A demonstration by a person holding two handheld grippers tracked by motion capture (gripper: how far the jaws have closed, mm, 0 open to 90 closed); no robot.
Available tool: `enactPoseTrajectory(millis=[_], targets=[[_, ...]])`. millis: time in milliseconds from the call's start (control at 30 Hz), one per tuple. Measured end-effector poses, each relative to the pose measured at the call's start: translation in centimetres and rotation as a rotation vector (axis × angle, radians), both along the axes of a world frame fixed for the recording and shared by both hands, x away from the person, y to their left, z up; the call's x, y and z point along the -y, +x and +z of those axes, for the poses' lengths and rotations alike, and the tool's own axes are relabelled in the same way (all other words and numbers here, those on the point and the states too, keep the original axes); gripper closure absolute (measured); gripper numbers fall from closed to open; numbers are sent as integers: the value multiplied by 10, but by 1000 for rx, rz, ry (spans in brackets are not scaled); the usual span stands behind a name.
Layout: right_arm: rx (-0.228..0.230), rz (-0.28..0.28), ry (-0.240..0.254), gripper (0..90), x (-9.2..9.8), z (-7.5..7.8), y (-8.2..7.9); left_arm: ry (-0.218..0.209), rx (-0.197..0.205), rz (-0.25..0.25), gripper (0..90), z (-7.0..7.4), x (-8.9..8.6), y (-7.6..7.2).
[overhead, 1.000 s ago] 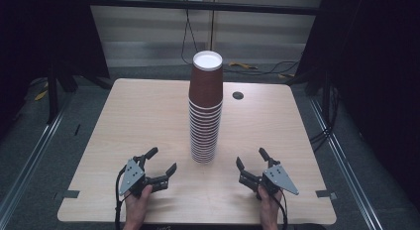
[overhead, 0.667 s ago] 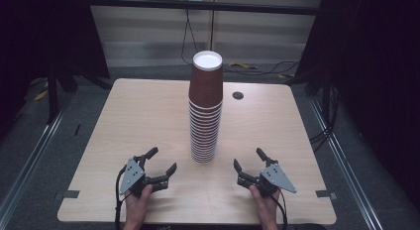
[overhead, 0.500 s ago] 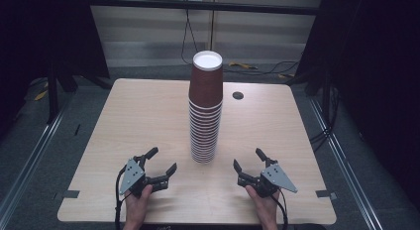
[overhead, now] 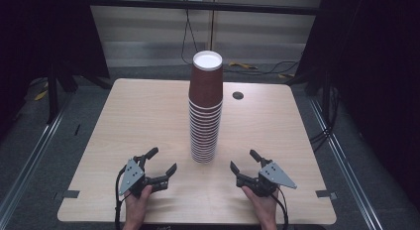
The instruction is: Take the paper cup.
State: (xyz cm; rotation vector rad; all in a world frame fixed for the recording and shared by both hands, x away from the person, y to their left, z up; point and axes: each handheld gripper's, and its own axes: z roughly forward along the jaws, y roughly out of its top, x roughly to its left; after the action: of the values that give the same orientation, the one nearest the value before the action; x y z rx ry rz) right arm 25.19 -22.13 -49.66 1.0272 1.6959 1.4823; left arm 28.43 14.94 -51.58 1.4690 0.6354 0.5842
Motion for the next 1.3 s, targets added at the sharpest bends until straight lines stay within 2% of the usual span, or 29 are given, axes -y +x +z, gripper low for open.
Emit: enactPoseTrajectory(millis=[100, 300, 333, 433, 533, 667, 767, 900, 1000, 1100, 1133, 1167, 1300], targets=[[10, 29, 2, 208, -2, 5, 0, -4, 0, 1, 155, 0, 0, 0], [10, 28, -6, 230, -2, 10, 2, 1, 0, -1, 156, 0, 0, 0], [-6, 39, -14, 220, -2, 12, 5, 1, 1, -1, 156, 0, 0, 0], [-7, 49, 3, 177, -2, 14, 6, 1, 1, -1, 155, 0, 0, 0], [-18, 47, 10, 188, -3, 16, 6, 1, 1, -1, 156, 0, 0, 0], [-4, 61, 28, 173, -3, 24, 6, 1, 1, -3, 156, 0, 0, 0], [-19, 87, 33, 176, -4, 29, 9, 1, 1, -3, 156, 0, 0, 0], [-15, 101, 32, 179, -4, 36, 11, 1, 1, -3, 155, 0, 0, 0], [-21, 118, 28, 215, -4, 40, 12, 1, 1, -3, 156, 0, 0, 0], [-3, 137, 32, 212, -3, 46, 13, 1, 1, -3, 155, 0, 0, 0], [-5, 124, 24, 210, -4, 49, 14, 1, 1, -3, 155, 0, 0, 0], [-26, 134, 10, 211, -4, 53, 16, 1, 1, -3, 155, 0, 0, 0], [-44, 156, 8, 224, -4, 58, 19, 1, 2, -4, 156, 0, 0, 0]])
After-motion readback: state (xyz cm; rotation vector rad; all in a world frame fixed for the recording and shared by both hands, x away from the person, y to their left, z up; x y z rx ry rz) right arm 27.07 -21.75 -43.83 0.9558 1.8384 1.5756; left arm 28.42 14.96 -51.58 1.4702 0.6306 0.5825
